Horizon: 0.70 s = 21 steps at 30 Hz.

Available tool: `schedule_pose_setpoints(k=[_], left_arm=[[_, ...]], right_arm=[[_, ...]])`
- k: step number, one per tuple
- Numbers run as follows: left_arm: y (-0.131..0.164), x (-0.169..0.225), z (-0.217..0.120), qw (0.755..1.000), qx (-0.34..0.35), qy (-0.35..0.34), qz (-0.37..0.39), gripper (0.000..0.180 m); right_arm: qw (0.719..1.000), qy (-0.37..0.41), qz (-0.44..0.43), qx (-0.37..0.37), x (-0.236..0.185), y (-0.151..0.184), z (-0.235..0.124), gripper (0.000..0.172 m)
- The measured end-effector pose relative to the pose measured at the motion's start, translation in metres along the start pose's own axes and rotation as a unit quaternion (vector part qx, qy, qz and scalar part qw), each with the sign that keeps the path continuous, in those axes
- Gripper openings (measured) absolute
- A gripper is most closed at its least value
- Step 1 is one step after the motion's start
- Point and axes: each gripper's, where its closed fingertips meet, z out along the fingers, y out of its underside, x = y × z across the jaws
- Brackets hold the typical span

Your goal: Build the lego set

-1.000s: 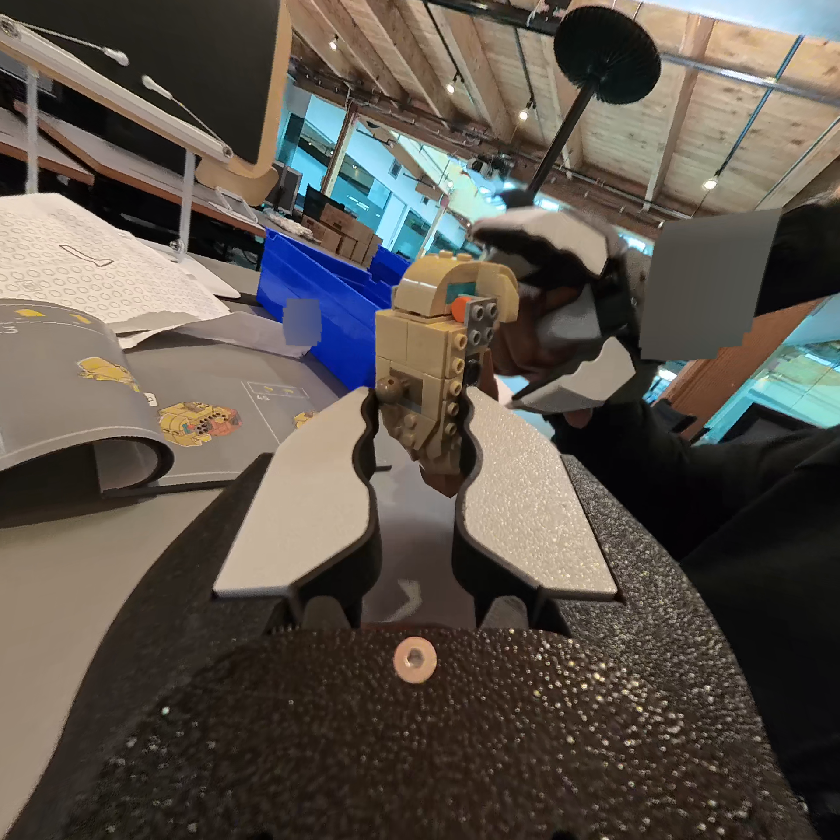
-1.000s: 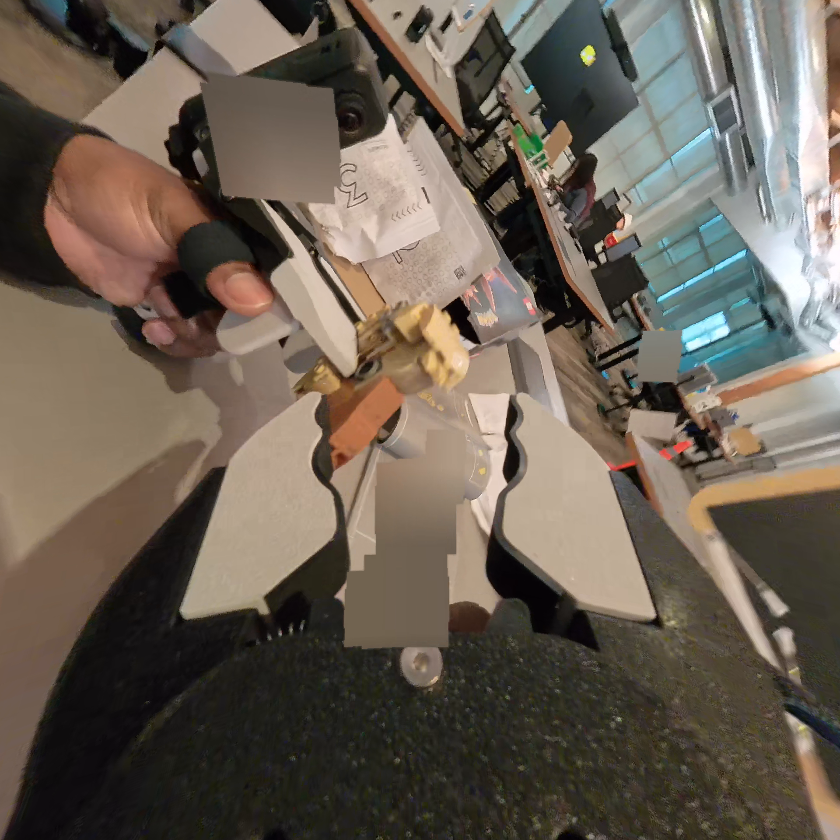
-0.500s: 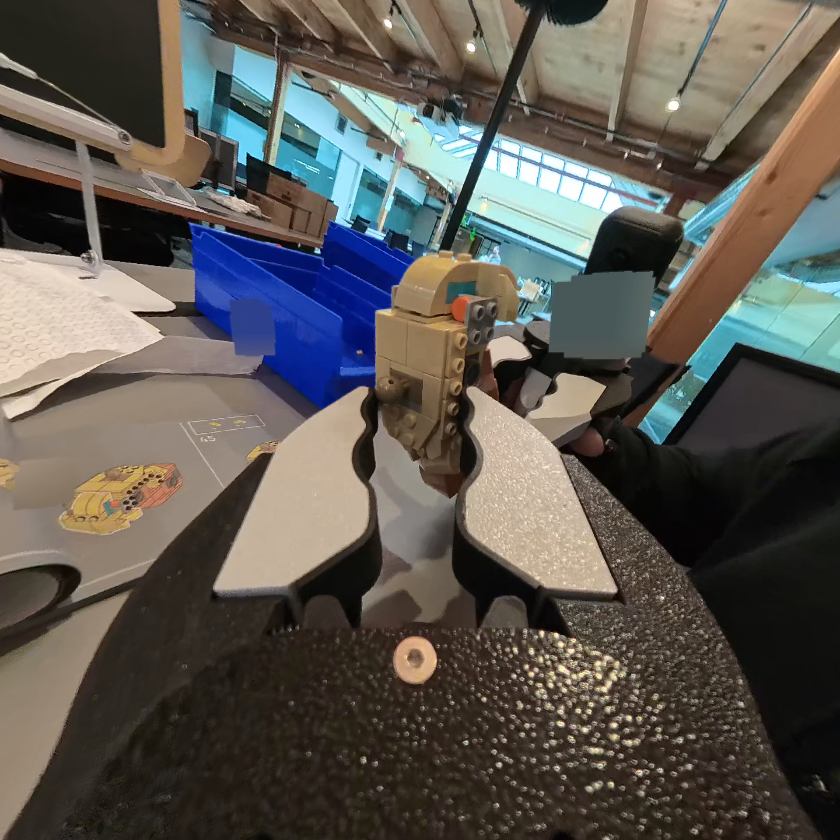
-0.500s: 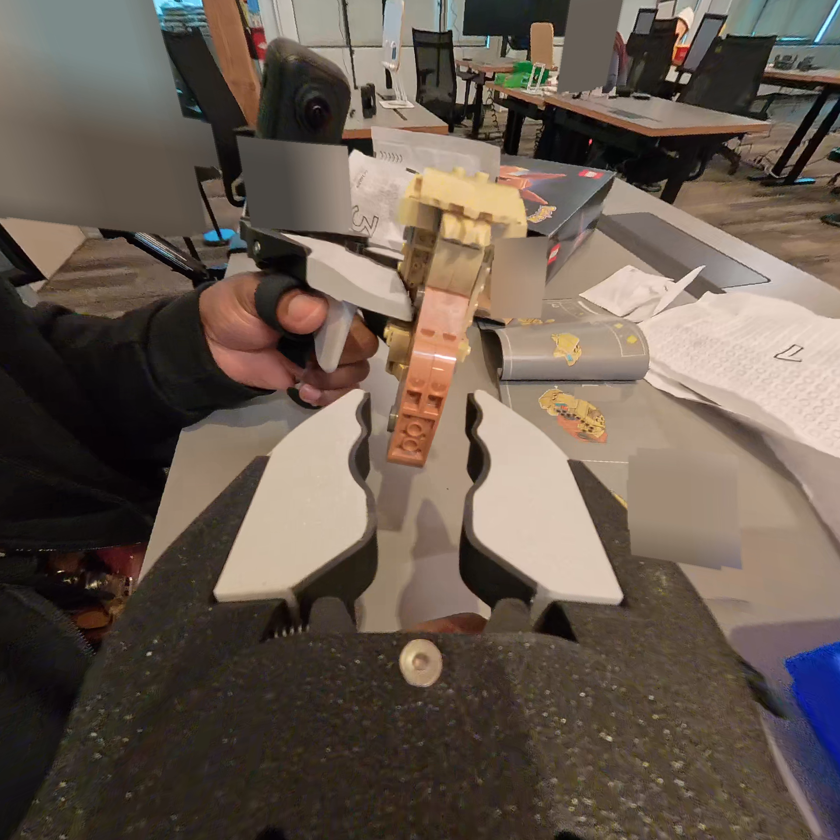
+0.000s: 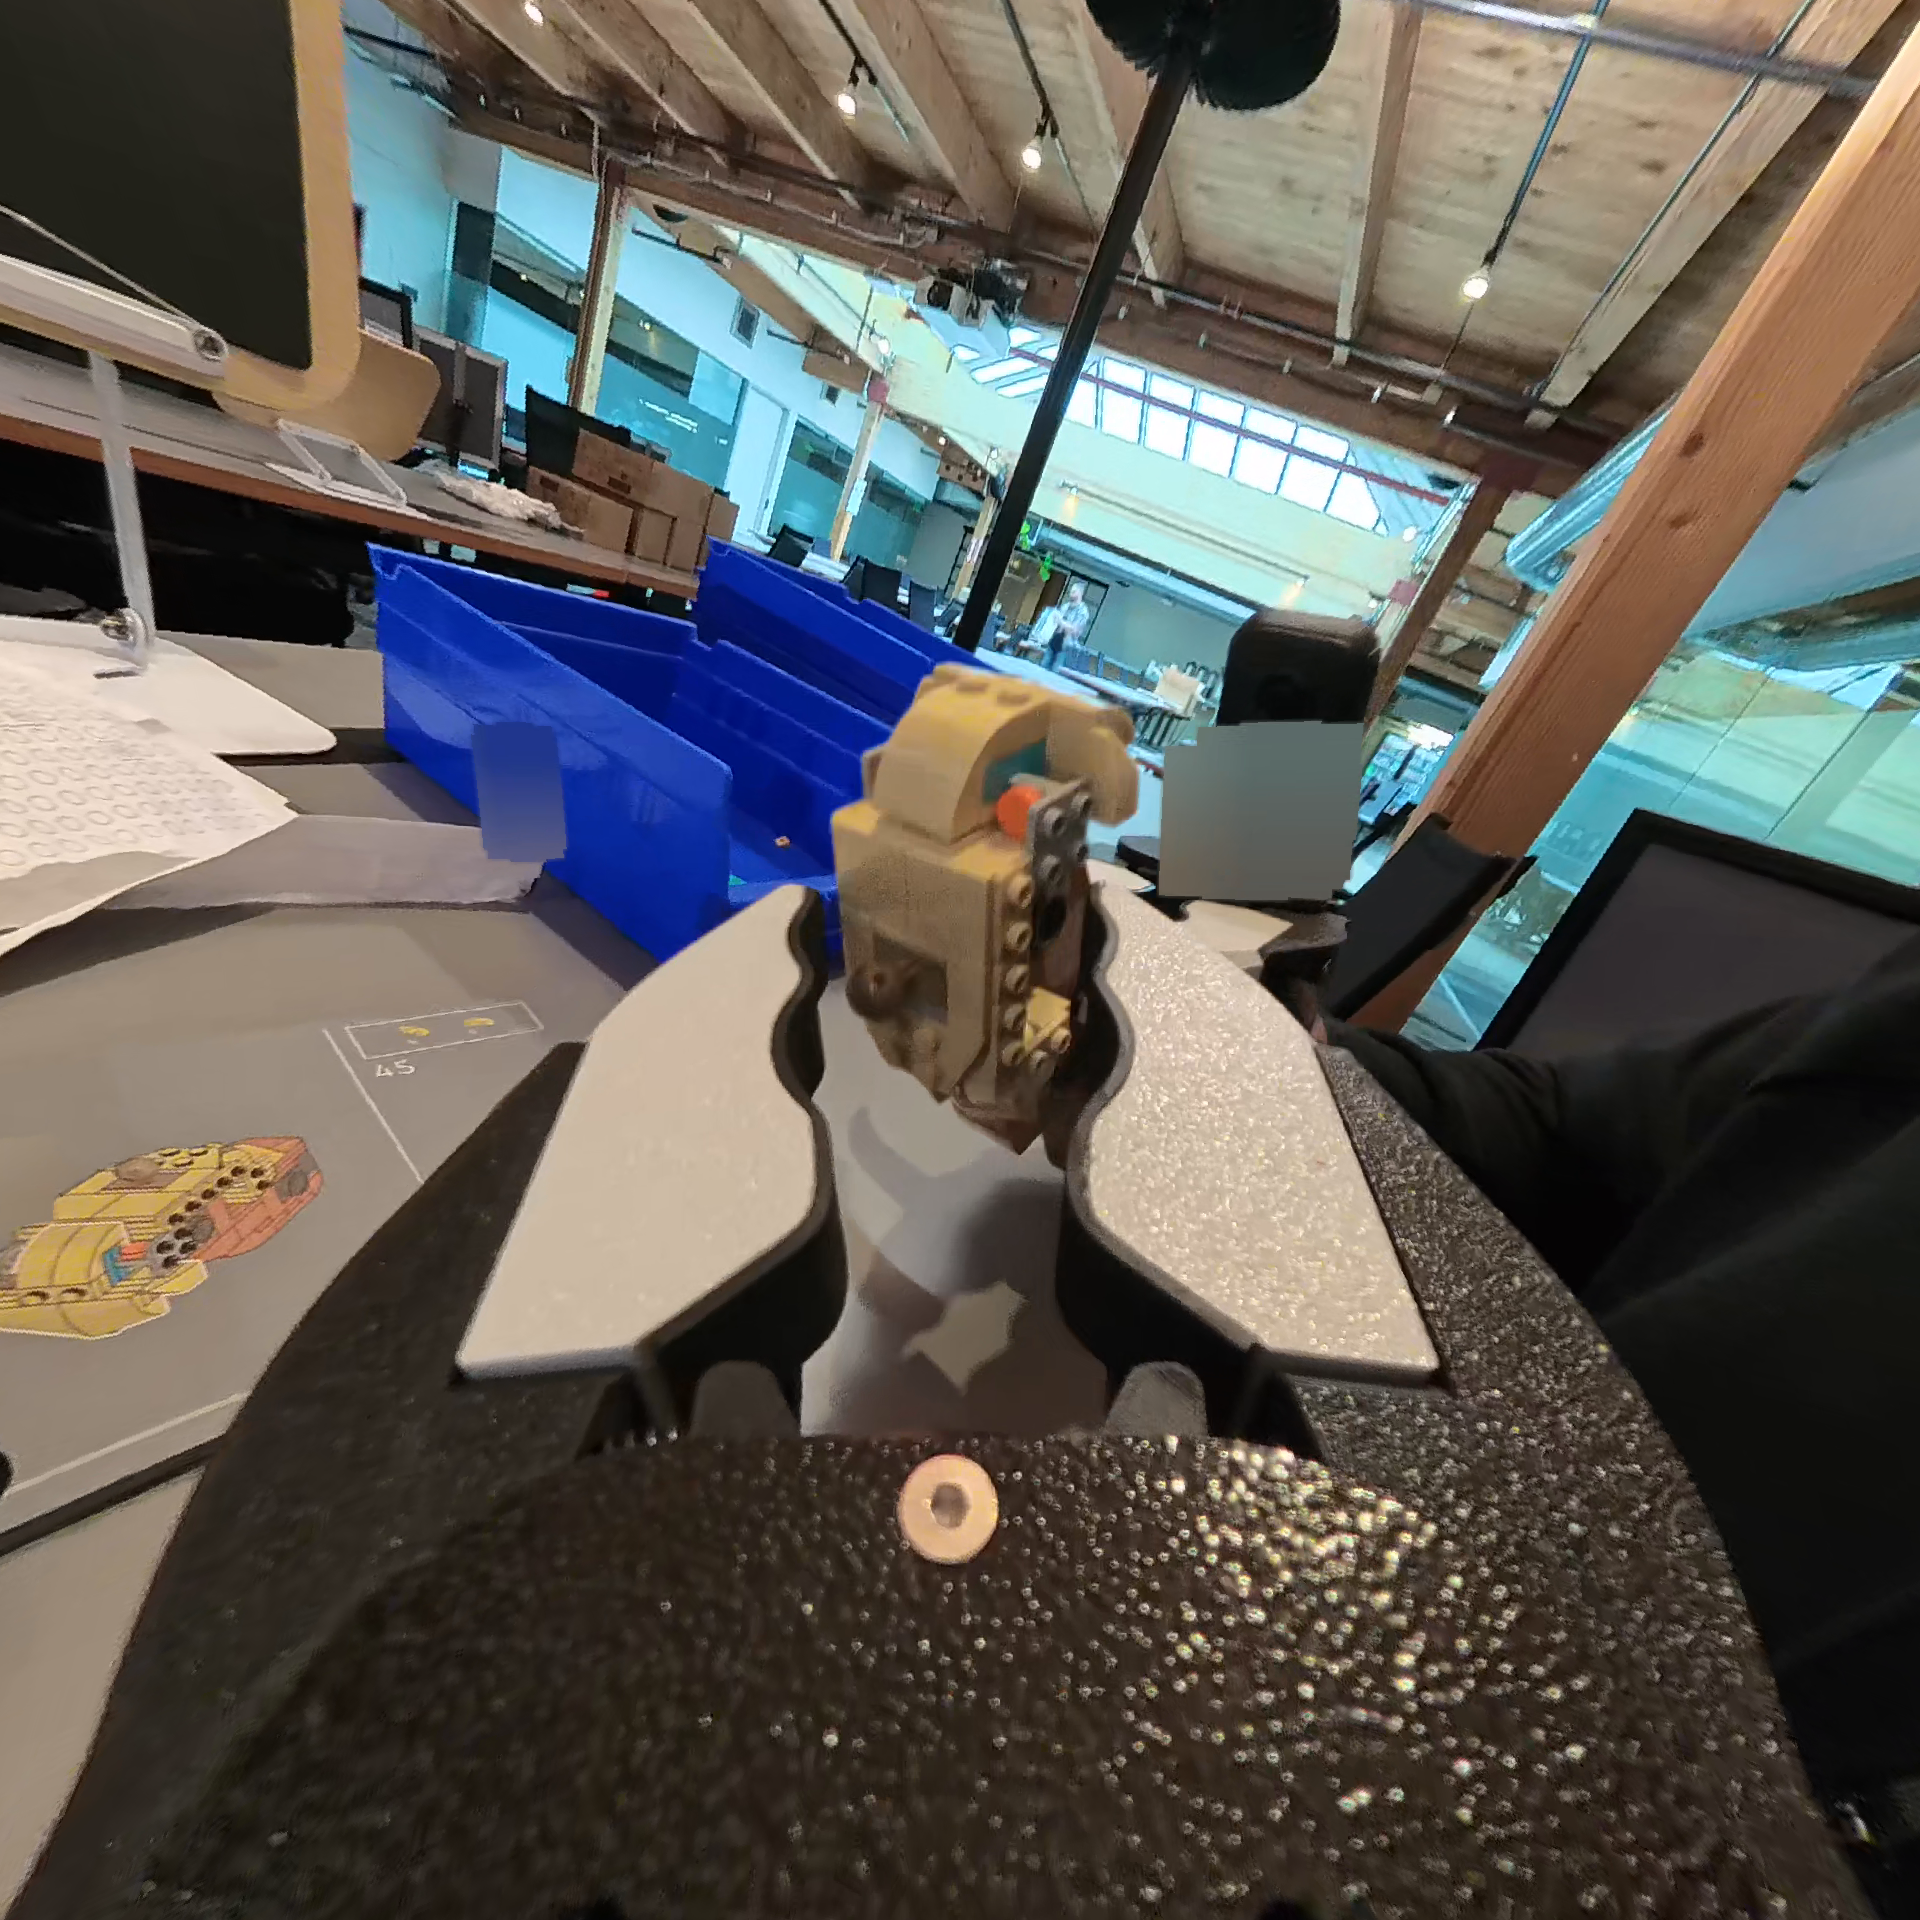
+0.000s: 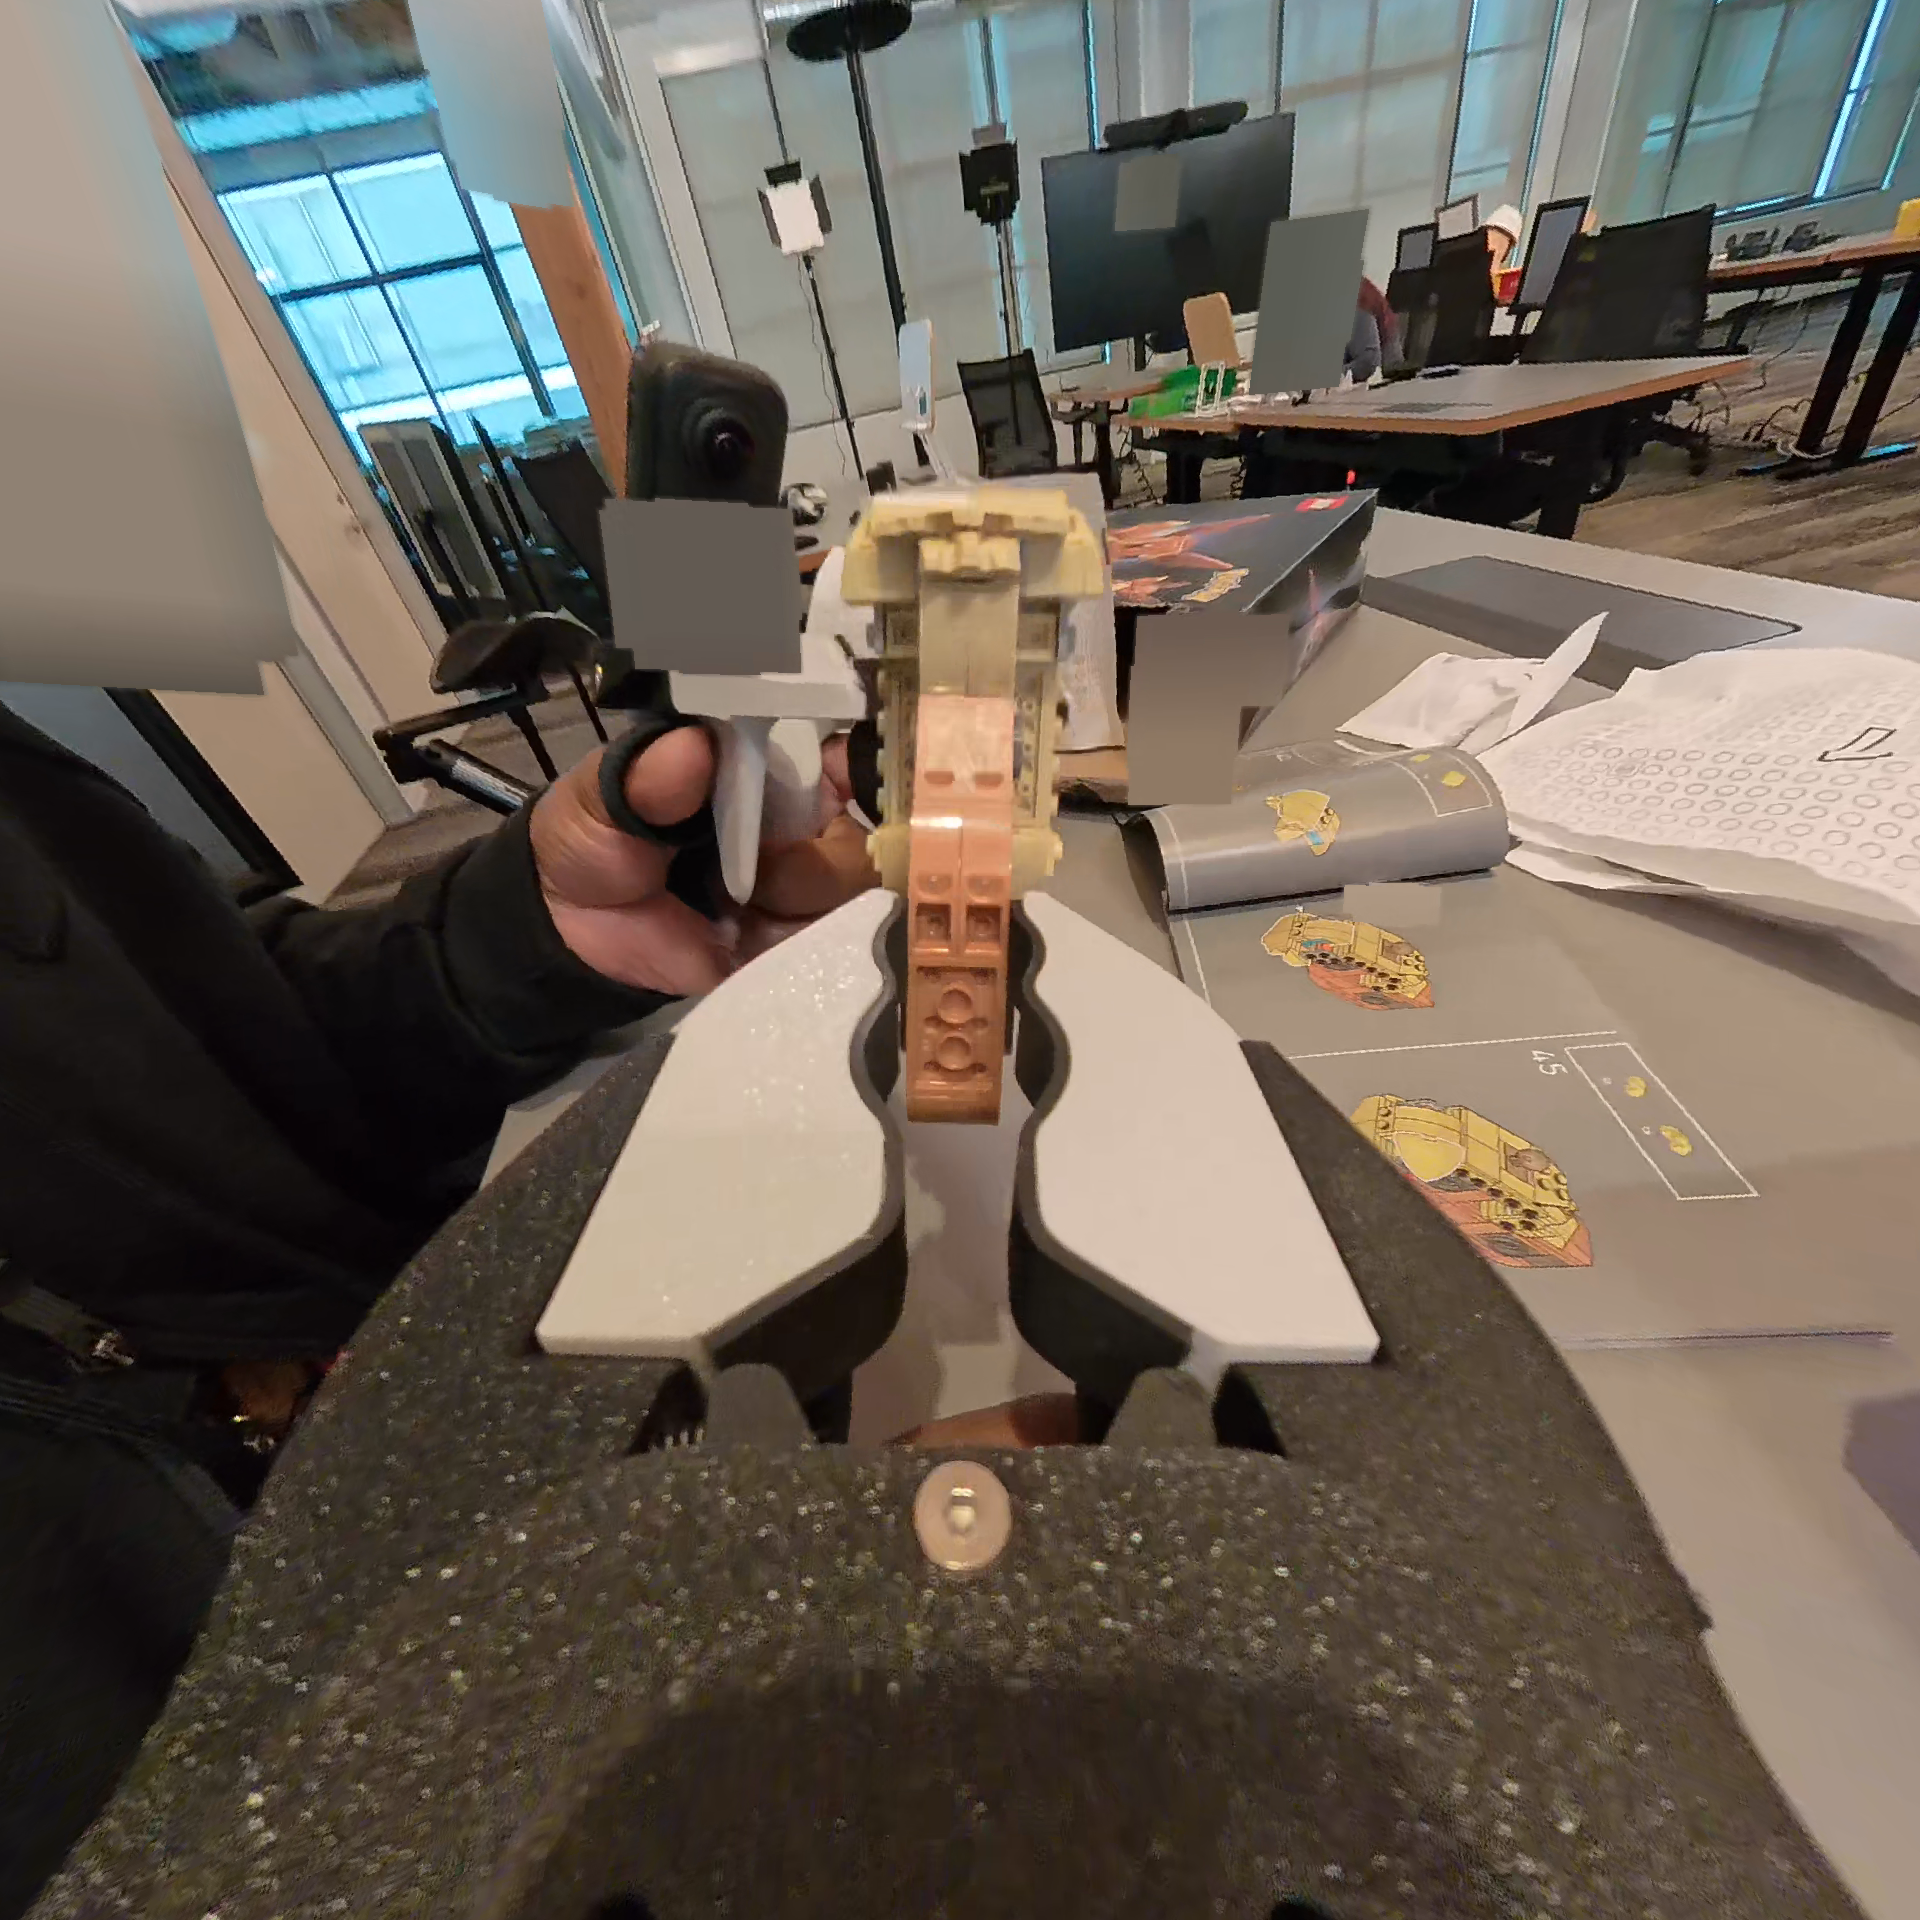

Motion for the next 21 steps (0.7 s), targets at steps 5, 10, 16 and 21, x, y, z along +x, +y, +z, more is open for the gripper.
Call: schedule_pose_setpoints(k=[5, 10, 16, 21], left_arm=[[0.001, -0.004, -0.005, 0.999, 0.017, 0.000, -0.033, 0.050], [0.004, -0.009, -0.010, 0.998, 0.022, -0.004, -0.053, 0.047], [0.001, -0.009, -0.012, 0.999, 0.016, -0.013, -0.027, 0.046], [0.001, -0.008, -0.009, 1.000, 0.010, -0.010, -0.022, 0.047]], right_arm=[[0.999, -0.006, 0.027, 0.020, 0.001, -0.003, 0.002, 0.017], [1.000, 0.001, 0.017, 0.012, 0.000, 0.001, 0.006, 0.017], [1.000, 0.019, -0.017, -0.014, -0.002, 0.008, 0.012, 0.018], [0.997, 0.034, -0.050, -0.042, -0.006, 0.016, 0.016, 0.020]])
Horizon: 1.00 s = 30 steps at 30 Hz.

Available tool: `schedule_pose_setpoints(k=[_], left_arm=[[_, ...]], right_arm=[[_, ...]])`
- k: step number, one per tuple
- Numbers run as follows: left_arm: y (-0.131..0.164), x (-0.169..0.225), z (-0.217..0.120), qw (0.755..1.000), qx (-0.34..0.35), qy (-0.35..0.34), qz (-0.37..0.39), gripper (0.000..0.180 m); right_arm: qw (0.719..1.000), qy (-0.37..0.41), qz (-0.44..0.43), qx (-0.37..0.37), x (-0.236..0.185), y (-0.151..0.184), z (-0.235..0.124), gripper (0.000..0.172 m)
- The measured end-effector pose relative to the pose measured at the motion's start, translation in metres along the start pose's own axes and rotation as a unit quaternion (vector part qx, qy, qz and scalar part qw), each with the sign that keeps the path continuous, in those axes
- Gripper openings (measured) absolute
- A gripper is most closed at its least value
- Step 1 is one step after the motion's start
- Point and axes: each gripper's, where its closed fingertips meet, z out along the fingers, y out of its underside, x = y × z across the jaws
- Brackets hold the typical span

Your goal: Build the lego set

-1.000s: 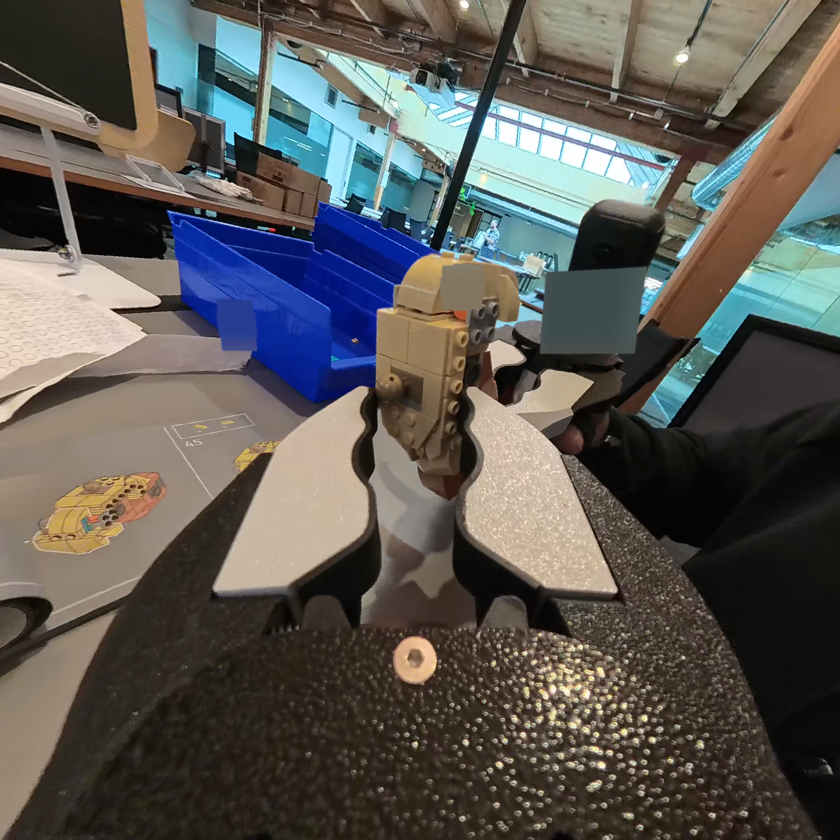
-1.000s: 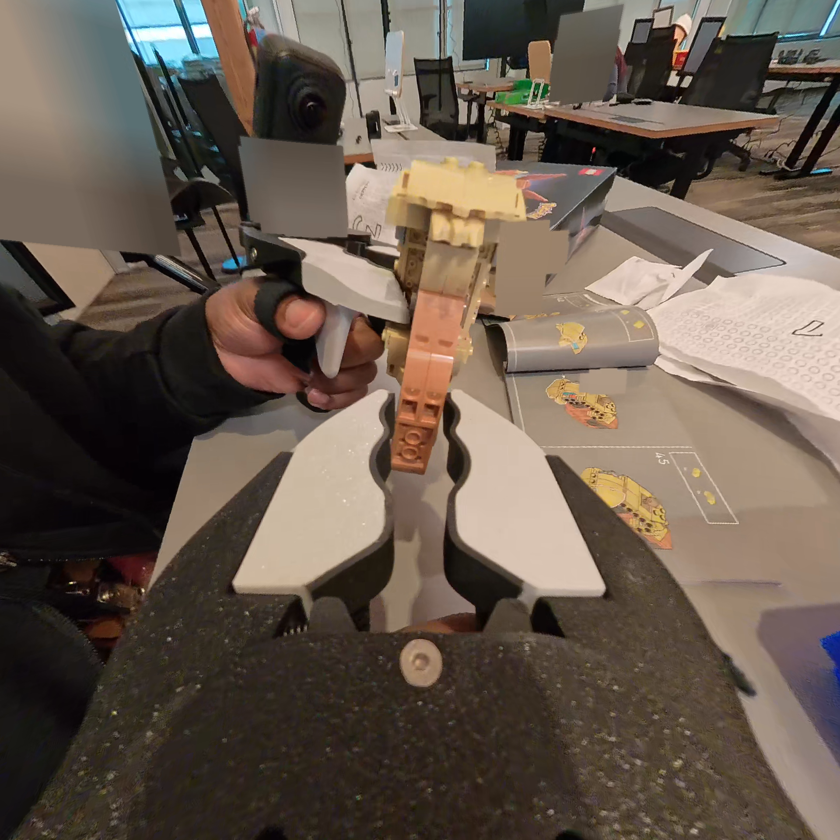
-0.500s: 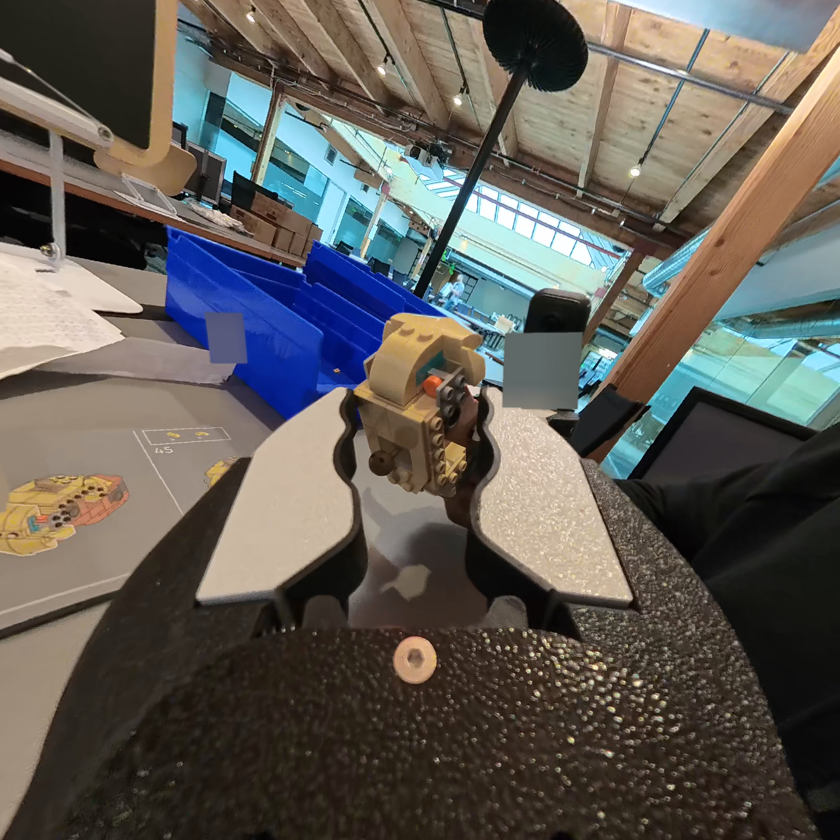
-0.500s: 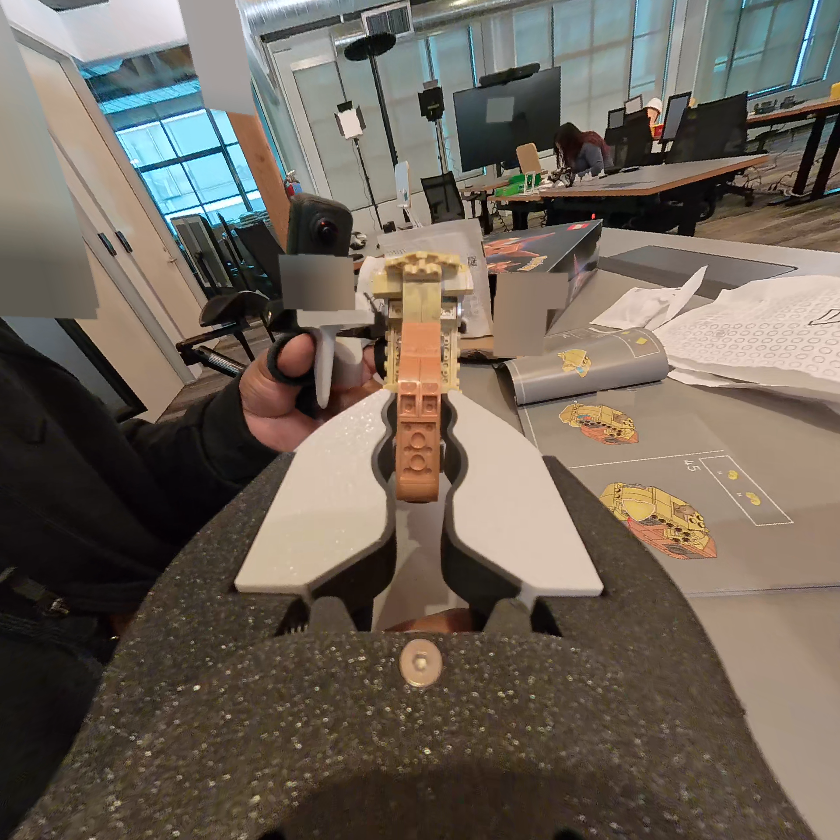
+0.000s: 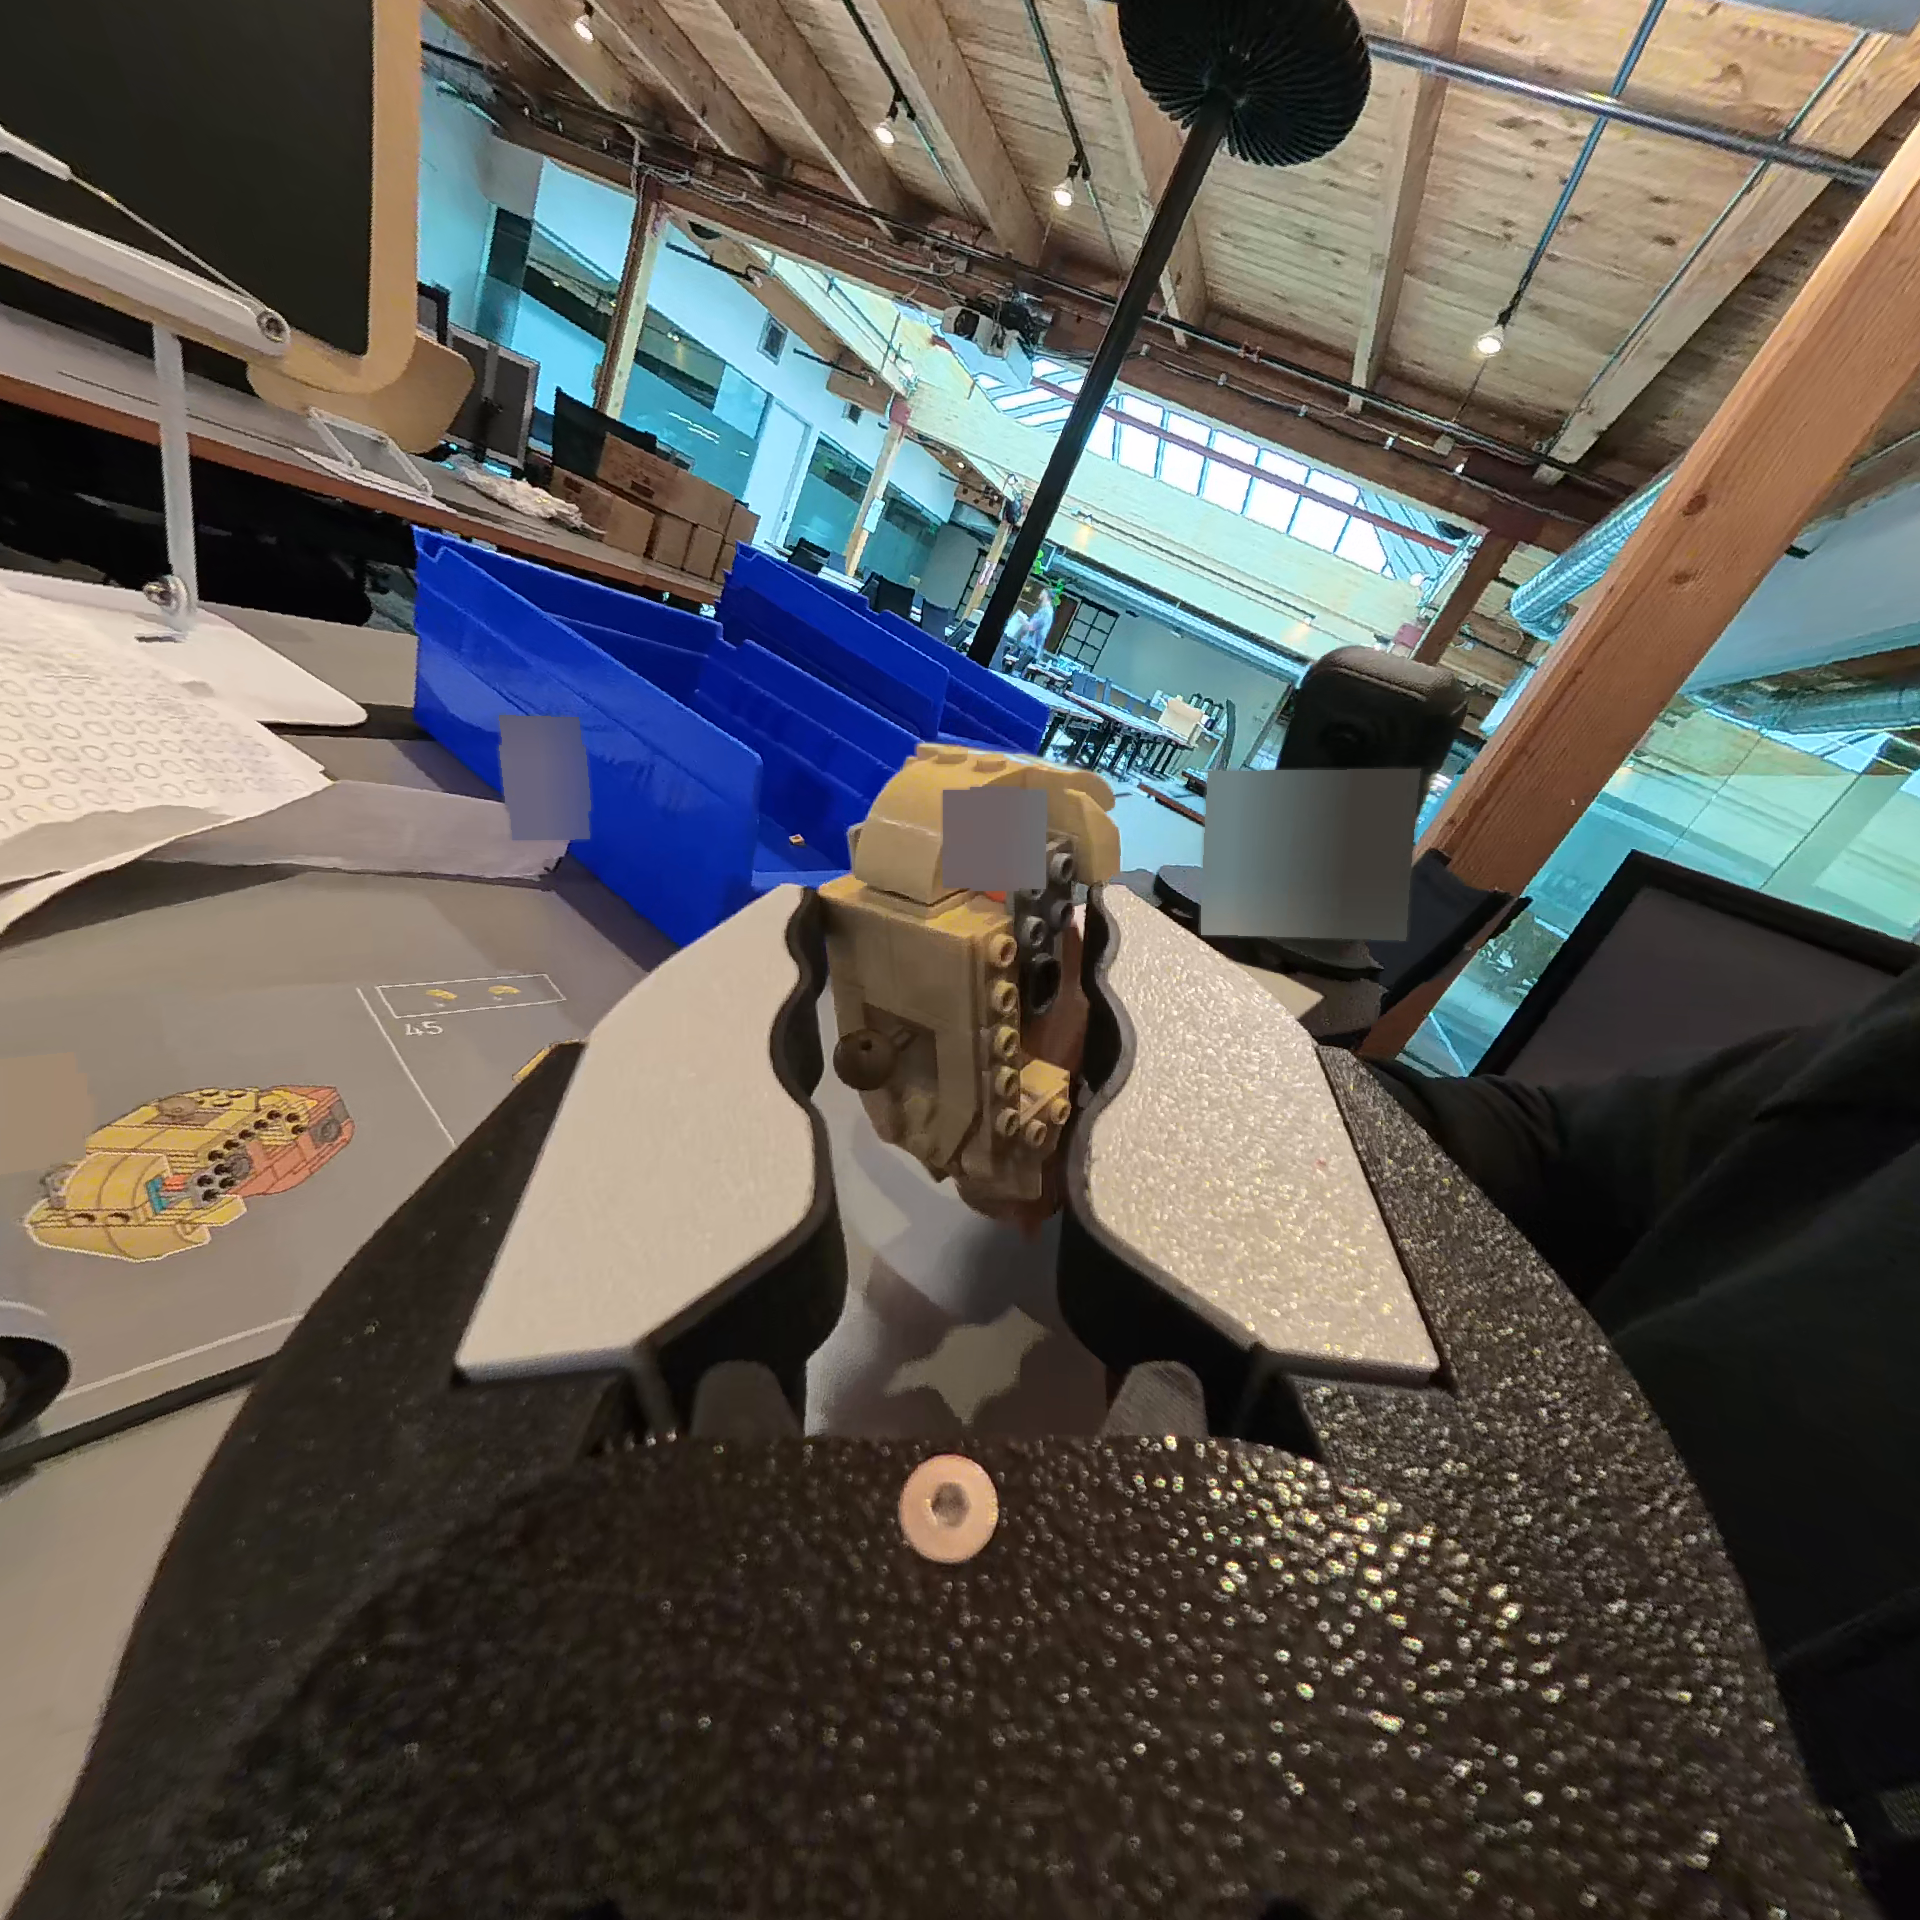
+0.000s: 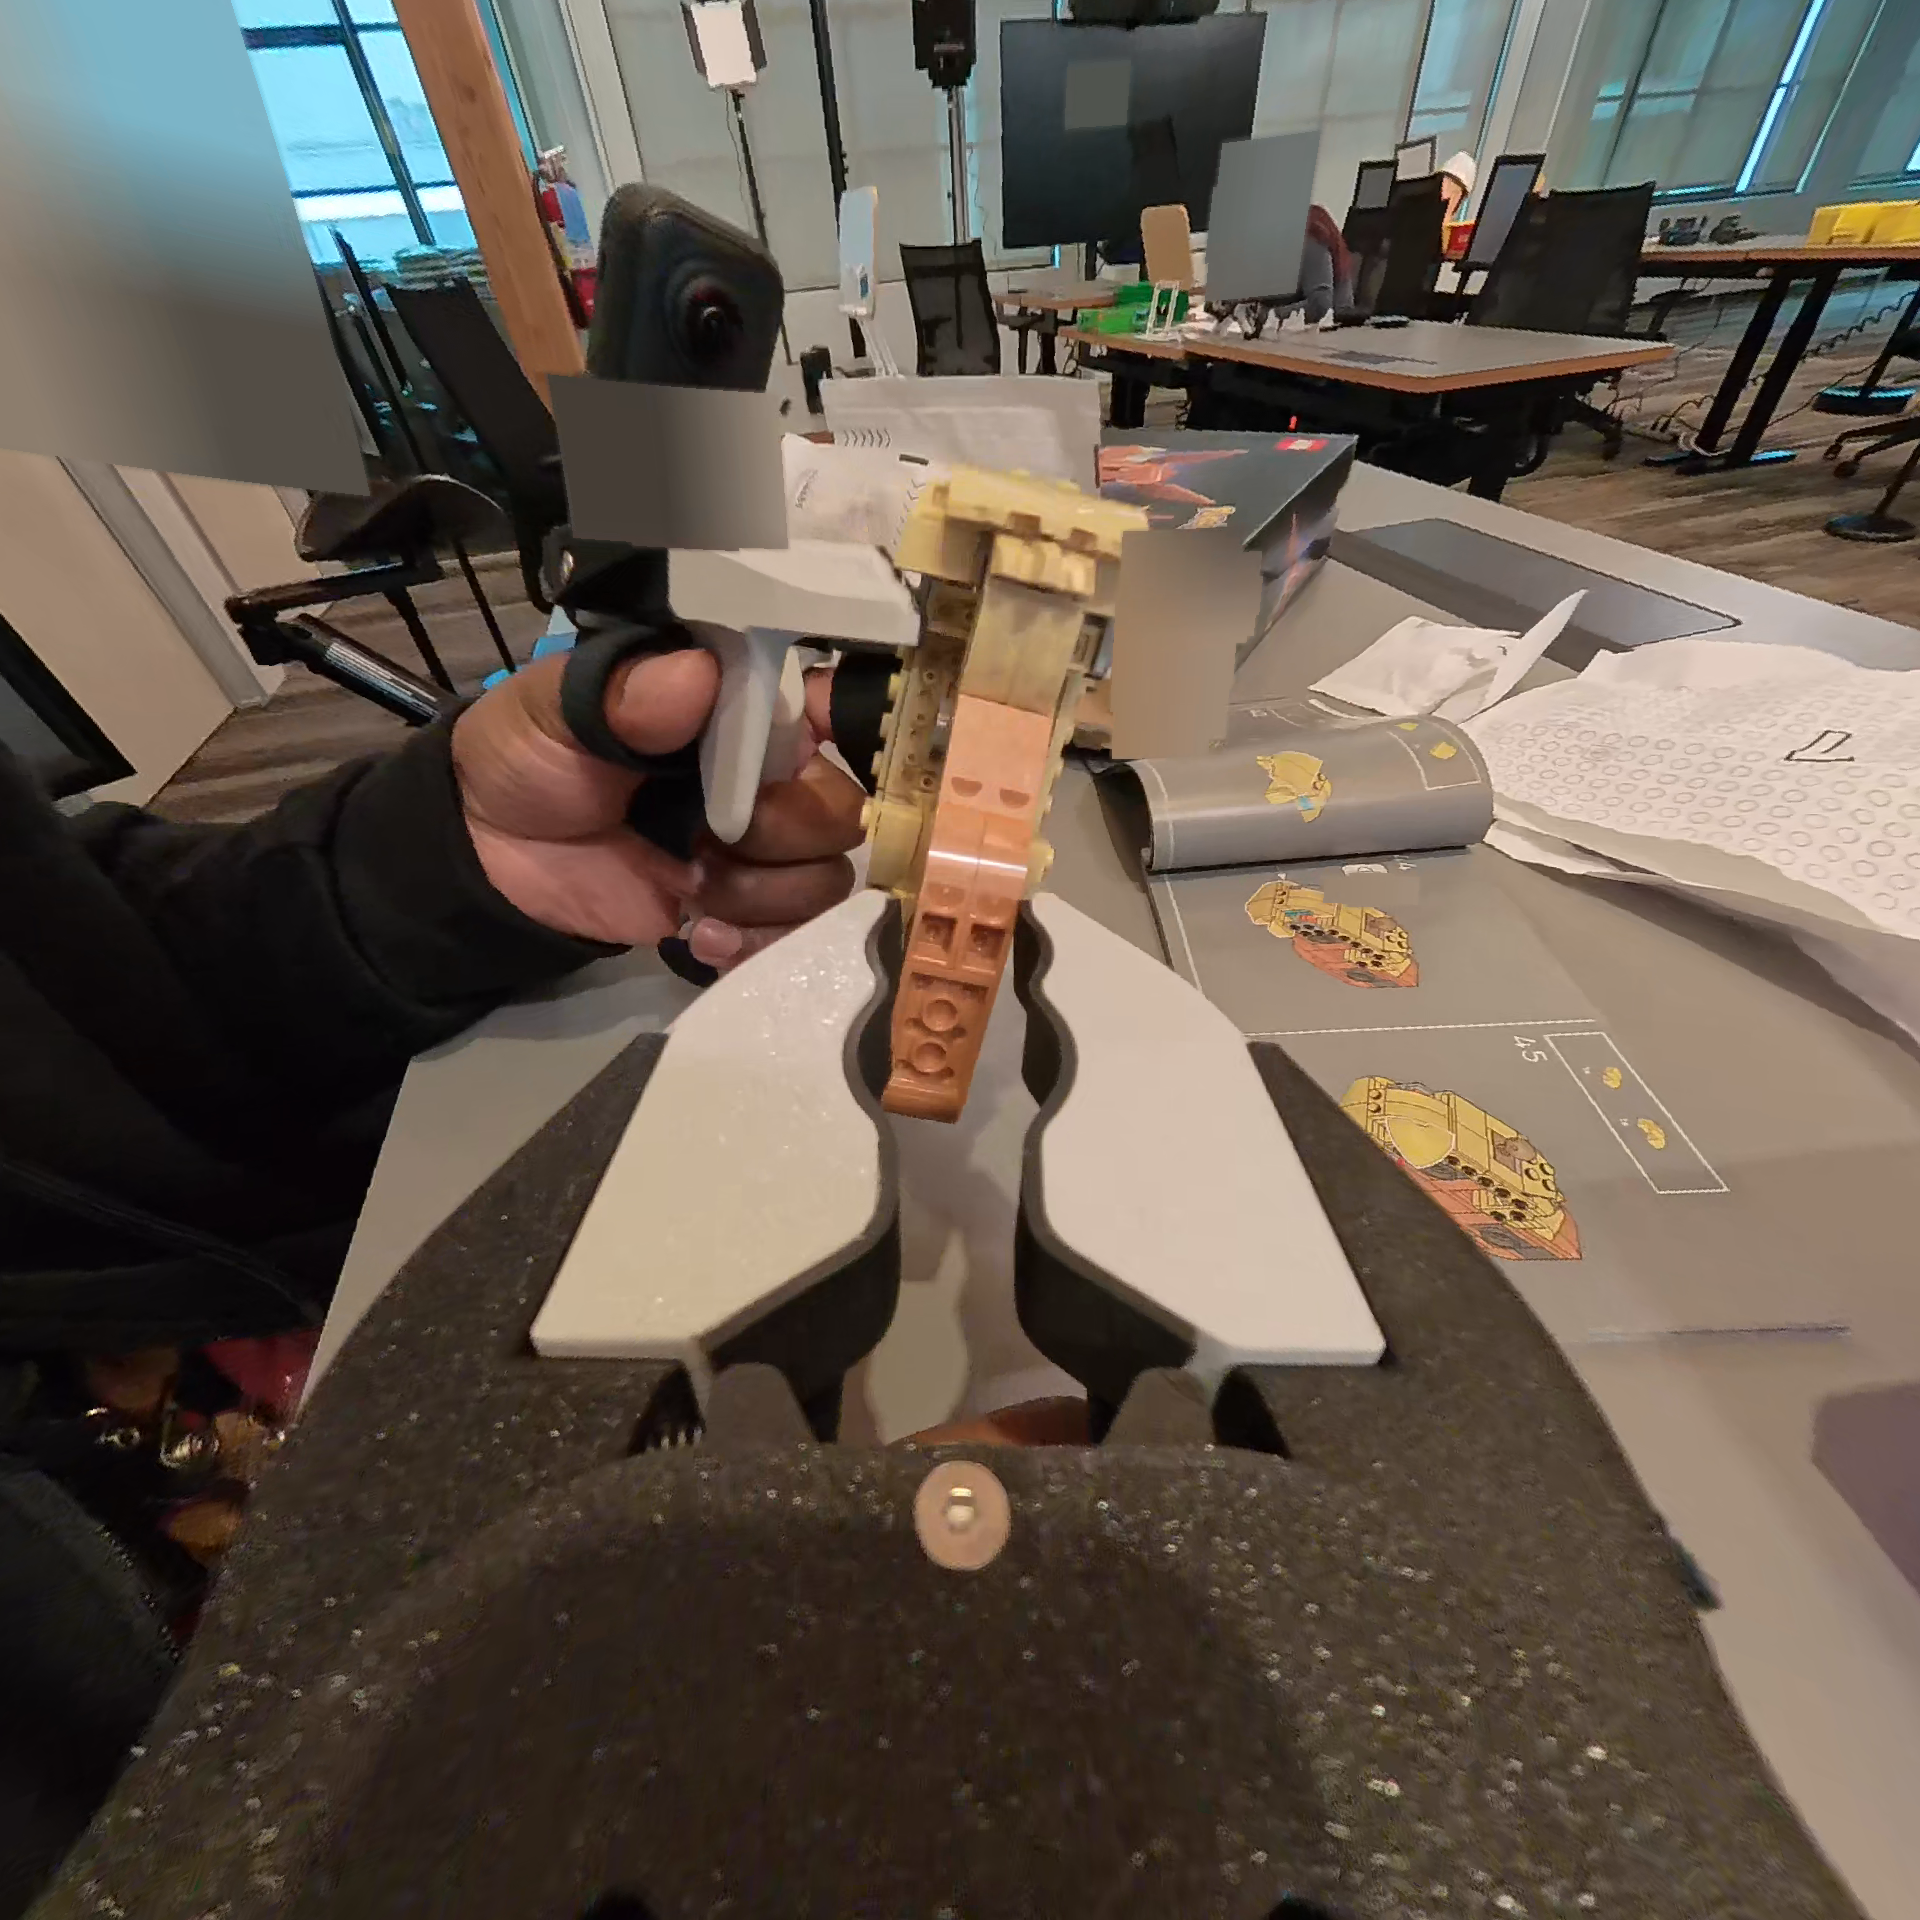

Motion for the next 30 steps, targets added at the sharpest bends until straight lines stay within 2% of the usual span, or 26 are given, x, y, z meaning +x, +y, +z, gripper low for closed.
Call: schedule_pose_setpoints(k=[6, 15, 21, 27, 30], left_arm=[[-0.011, 0.011, 0.004, 1.000, 0.009, 0.022, 0.018, 0.045], [-0.023, 0.023, 0.006, 0.997, 0.045, 0.064, -0.002, 0.049], [-0.004, 0.039, 0.018, 0.992, 0.036, 0.106, -0.057, 0.055], [0.009, 0.051, 0.036, 0.985, 0.040, 0.132, -0.105, 0.045], [0.007, 0.055, 0.038, 0.979, 0.062, 0.146, -0.128, 0.033]], right_arm=[[0.995, -0.016, 0.065, 0.074, -0.002, -0.018, -0.008, 0.017], [0.975, -0.050, 0.126, 0.178, 0.001, -0.047, -0.027, 0.017], [0.952, -0.069, 0.156, 0.253, 0.009, -0.063, -0.042, 0.017], [0.946, -0.066, 0.146, 0.281, 0.003, -0.070, -0.043, 0.017], [0.944, -0.065, 0.139, 0.292, -0.001, -0.072, -0.041, 0.017]])
